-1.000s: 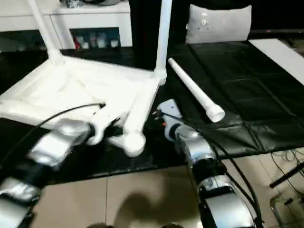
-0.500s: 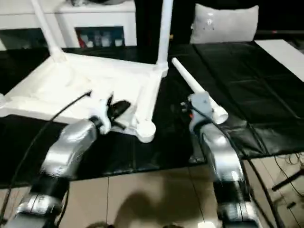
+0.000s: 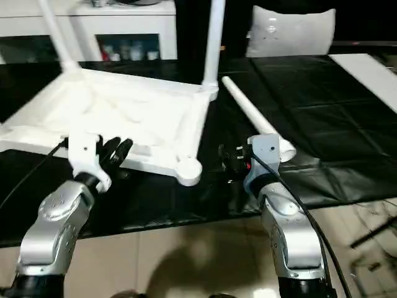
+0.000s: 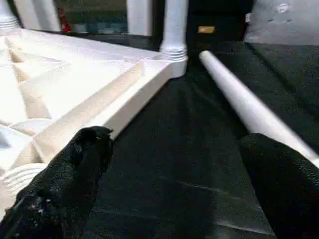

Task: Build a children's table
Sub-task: Move to table

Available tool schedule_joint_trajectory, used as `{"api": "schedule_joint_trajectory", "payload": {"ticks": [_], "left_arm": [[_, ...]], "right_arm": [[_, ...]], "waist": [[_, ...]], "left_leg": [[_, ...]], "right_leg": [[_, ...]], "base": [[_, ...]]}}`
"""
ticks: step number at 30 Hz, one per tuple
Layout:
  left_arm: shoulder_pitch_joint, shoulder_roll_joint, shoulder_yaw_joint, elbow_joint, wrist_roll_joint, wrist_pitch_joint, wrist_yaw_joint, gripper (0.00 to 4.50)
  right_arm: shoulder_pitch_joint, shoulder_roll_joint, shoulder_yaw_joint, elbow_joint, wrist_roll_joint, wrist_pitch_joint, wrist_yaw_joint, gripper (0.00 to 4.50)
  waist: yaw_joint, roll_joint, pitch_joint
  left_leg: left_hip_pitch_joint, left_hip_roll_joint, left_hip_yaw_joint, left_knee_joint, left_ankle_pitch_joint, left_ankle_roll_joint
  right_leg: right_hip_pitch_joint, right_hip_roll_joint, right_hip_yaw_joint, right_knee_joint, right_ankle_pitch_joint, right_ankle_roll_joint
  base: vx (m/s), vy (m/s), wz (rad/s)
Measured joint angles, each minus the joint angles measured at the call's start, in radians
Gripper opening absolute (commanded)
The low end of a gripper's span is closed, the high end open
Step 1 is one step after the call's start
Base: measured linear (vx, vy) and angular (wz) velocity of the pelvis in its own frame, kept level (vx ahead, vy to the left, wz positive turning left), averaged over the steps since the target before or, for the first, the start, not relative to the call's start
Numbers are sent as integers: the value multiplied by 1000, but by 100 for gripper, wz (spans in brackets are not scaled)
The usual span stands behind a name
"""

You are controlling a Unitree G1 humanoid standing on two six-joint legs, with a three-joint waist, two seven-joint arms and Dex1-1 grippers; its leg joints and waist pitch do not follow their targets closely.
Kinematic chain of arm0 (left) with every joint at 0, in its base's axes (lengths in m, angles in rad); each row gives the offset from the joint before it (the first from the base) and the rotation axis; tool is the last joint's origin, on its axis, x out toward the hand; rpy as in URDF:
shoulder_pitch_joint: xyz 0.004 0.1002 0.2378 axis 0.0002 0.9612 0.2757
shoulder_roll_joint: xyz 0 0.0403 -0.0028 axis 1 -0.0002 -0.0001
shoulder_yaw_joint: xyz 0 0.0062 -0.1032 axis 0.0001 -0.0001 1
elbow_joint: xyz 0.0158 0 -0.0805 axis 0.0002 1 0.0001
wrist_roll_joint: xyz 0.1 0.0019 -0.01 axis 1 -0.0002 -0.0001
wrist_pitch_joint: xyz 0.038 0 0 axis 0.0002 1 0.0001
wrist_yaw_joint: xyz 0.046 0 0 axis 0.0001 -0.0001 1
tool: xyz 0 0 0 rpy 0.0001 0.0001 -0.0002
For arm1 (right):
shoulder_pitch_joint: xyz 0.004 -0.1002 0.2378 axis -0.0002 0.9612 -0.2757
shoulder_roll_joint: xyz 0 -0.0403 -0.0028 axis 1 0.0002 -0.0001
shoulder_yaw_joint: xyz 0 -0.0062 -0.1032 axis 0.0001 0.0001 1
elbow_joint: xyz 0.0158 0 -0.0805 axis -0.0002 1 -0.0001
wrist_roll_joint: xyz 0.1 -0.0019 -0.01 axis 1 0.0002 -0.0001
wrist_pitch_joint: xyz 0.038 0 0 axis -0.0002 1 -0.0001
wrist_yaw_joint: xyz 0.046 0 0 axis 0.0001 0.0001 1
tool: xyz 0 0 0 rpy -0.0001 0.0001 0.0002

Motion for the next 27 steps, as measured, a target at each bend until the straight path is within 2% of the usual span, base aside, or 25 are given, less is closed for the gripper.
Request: {"api": "schedule_joint_trajectory", "payload": {"ticks": [1,2,3,4,5,6,7,8,9,10,11,12,13,14,15,16,17,19,21,23,25,27], "left_arm": [[1,0,1,-15,0,7,2,163],[2,-1,0,-26,0,9,3,163],[3,-4,-1,-34,0,10,4,163],[2,-12,-8,-40,0,11,6,163],[4,-16,-22,-41,0,14,7,163],[7,-16,-31,-44,0,17,7,163],[6,-16,-35,-53,0,21,8,163],[3,-10,-34,-60,0,22,8,163],[7,-6,-29,-60,0,25,11,163],[13,1,-22,-58,0,33,16,163],[14,6,-19,-59,1,36,19,163],[14,12,-11,-59,2,36,21,163],[14,12,-9,-66,3,38,22,163],[14,11,-9,-72,4,39,22,163],[16,9,-10,-72,7,43,23,163],[17,-3,-25,-68,9,50,23,163],[19,-5,-43,-70,9,50,21,163],[19,-1,-49,-74,8,50,20,163],[20,6,-48,-75,8,50,19,163],[22,9,-47,-76,6,50,19,163],[32,9,-41,-77,5,55,20,163],[35,13,-37,-77,7,70,21,163]], "right_arm": [[0,1,2,-20,3,6,0,450],[0,0,4,-28,6,12,0,450],[2,-2,4,-29,8,17,0,450],[4,-7,3,-28,8,21,0,450],[10,-8,0,-28,8,23,0,450],[14,-8,-2,-29,8,25,1,450],[16,-8,-4,-33,8,27,2,450],[18,-4,-5,-36,8,33,2,450],[25,-5,-1,-37,8,38,3,450],[25,0,13,-38,10,41,8,450],[26,3,25,-39,10,42,12,450],[26,3,33,-41,12,43,15,450],[28,2,33,-50,12,48,15,450],[27,0,33,-57,13,54,15,450],[29,-5,33,-57,14,63,15,450],[47,-19,25,-57,14,78,14,450],[49,-27,18,-54,14,88,14,450],[48,-33,12,-57,14,100,15,450],[48,-33,11,-57,14,106,17,450],[52,-34,15,-58,14,108,20,450],[59,-37,17,-59,13,108,22,450],[62,-43,17,-58,12,108,22,450]], "waist": [[-4,-6,-3],[-6,-10,-3],[-6,-13,-3],[3,-17,-1],[8,-22,0],[6,-22,-1],[4,-8,-6],[4,3,-10],[6,10,-12],[3,14,-14],[2,10,-16],[4,3,-20],[10,-10,-28],[14,-21,-32],[22,-20,-30],[34,-22,-28],[40,-24,-26],[42,-22,-23],[44,-19,-20],[41,-17,-16],[33,-11,-11],[21,0,2]], "left_leg": [[1,4,0,-1,4,-7],[3,6,1,-1,6,-4],[0,4,8,1,2,3],[-14,-6,11,72,-47,86],[-21,-31,14,130,-69,123],[-20,-62,13,148,-78,138],[-15,-89,10,126,-81,141],[-13,-87,-4,94,-104,121],[-11,-63,-13,82,-89,82],[-12,-47,-21,79,-82,63],[-13,-44,-23,82,-80,60],[-15,-44,-24,83,-77,55],[-25,-47,-23,88,-73,49],[-41,-46,-24,100,-73,49],[-52,-40,-24,102,-69,68],[-53,-40,-30,86,-59,116],[-46,-38,-31,70,-50,104],[-30,-30,-31,32,-25,52],[-20,-20,-31,18,-14,7],[-17,-18,-31,17,-16,-7],[-18,-12,-33,11,-11,-15],[-5,-3,-34,4,-13,-17]], "right_leg": [[-12,0,-3,19,-14,-14],[-17,2,-5,34,-23,-24],[-19,9,-6,36,-27,-33],[-19,13,-9,34,-26,-43],[-15,14,-9,28,-26,-45],[-11,19,-12,20,-24,-48],[-11,38,-25,3,-14,-52],[-8,55,-47,-19,-4,-55],[-3,67,-64,-42,2,-51],[-22,65,-62,19,-40,8],[-46,48,-30,113,-68,27],[-59,23,10,175,-79,20],[-54,-17,58,149,-81,6],[-41,-43,72,104,-86,67],[-45,-31,65,101,-81,46],[-43,-29,55,95,-74,34],[-43,-20,55,89,-70,30],[-43,-7,55,79,-59,26],[-43,-1,52,79,-59,26],[-44,-1,48,76,-59,26],[-34,-1,36,49,-57,30],[-7,-1,21,14,-57,30]], "base": [[6,-138,0],[6,-138,0],[-6,-148,-3],[-12,-146,-3],[-12,-146,-3],[-18,-149,-1],[-33,-121,6],[-33,-121,6],[-12,-137,9],[-8,-125,1],[-8,-125,1],[-41,-105,2],[-60,-146,5],[-60,-146,5],[-67,-184,-8],[-84,-222,-5],[-84,-222,-5],[-104,-175,-4],[-106,-115,-5],[-98,-32,-5],[-70,40,-2],[-54,78,-3]]}}
